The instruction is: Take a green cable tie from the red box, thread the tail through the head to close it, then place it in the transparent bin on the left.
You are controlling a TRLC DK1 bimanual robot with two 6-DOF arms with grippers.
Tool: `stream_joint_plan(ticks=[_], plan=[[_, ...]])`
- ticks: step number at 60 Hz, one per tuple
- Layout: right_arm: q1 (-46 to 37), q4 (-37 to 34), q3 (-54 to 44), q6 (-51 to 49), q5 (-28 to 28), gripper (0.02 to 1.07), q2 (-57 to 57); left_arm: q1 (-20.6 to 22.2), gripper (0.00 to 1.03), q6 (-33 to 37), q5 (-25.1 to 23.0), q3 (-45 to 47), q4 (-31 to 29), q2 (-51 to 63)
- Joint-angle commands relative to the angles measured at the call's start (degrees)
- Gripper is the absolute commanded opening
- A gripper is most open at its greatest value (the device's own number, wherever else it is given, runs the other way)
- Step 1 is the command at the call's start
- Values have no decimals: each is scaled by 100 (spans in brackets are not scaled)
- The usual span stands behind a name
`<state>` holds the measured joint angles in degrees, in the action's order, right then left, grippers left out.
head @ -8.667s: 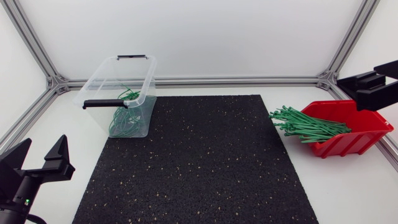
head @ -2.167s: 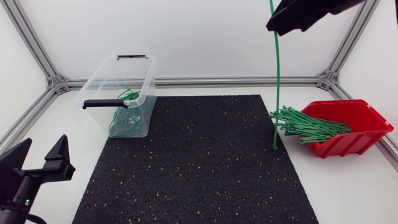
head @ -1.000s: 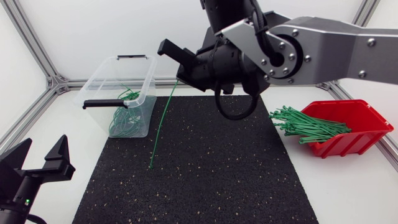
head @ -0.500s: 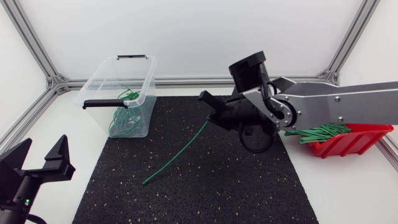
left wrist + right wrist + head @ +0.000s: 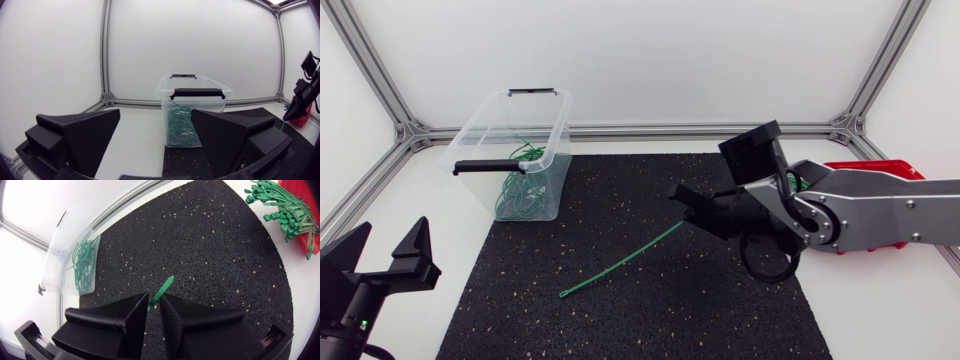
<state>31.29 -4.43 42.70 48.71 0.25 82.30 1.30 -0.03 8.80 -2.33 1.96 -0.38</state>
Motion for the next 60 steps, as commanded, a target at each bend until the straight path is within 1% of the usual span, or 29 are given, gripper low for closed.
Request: stream_joint_plan(ticks=[1, 4, 8, 10, 13, 15, 18, 23, 30, 35, 44, 50, 60], plan=[[-9, -76, -236, -239, 45, 29, -118, 46, 99, -58, -62, 250, -46, -32], [0, -173, -288, -292, 63, 34, -171, 46, 99, -58, -62, 242, -46, -32], [0, -313, -323, -424, 133, 35, -276, 46, 99, -58, -62, 242, -46, -32], [-9, -401, -332, -432, 142, 39, -338, 46, 99, -58, -54, 242, -46, -32], [0, -542, -350, -520, 142, 41, -417, 46, 99, -58, -62, 250, -46, -32], [18, -638, -367, -591, 142, 46, -478, 46, 99, -58, -62, 250, -46, -32], [18, -718, -367, -670, 142, 49, -549, 37, 99, -58, -54, 250, -46, -32], [18, -876, -288, -925, 133, 49, -689, 37, 99, -58, -62, 242, -46, -32], [44, -1227, 151, -1584, 107, 49, -654, 46, 99, -58, -62, 250, -46, -32], [158, -1394, 476, -2076, 36, 53, -584, 46, 99, -58, -62, 242, -46, -32], [176, -1878, 1144, -3087, -359, 53, -74, 46, 99, -58, -54, 250, -55, -32], [185, -2133, 1584, -3807, -517, 53, 330, 55, 99, -58, -62, 242, -55, -32], [510, -2968, 2410, -4941, -561, 53, 989, 55, 99, -58, -62, 250, -55, -32]])
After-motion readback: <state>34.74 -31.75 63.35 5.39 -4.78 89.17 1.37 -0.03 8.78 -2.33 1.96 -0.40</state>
